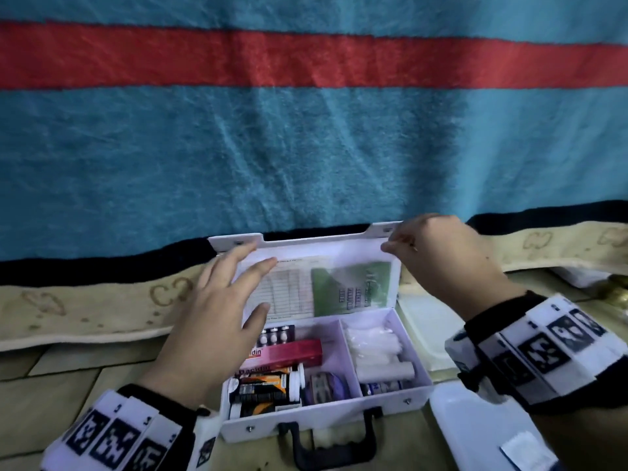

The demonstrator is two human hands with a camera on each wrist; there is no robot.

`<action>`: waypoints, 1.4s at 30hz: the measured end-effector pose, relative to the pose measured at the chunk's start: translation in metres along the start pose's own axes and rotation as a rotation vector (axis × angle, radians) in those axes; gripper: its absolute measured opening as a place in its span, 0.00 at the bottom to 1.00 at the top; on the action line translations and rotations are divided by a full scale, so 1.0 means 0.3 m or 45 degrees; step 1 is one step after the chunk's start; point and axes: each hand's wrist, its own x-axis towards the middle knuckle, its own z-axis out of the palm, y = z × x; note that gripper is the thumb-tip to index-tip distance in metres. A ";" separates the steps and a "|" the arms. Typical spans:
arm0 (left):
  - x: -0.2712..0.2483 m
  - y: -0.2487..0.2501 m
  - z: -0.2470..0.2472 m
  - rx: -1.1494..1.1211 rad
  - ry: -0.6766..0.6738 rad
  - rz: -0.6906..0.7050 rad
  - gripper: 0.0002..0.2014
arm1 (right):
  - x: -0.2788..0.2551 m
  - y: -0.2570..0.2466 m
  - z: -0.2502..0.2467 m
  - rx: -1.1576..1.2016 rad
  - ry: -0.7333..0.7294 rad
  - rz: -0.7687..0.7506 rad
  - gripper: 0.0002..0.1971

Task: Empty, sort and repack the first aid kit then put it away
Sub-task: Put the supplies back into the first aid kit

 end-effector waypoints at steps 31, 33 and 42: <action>-0.115 0.177 0.222 -0.205 -0.574 0.035 0.20 | -0.605 0.516 0.121 -0.327 -0.846 0.612 0.07; -0.115 0.172 0.224 -0.204 -0.568 0.024 0.20 | -0.611 0.530 0.126 -0.274 -0.743 0.622 0.08; -0.117 0.161 0.234 -0.205 -0.539 -0.001 0.20 | -0.639 0.547 0.106 -0.372 -0.627 0.629 0.07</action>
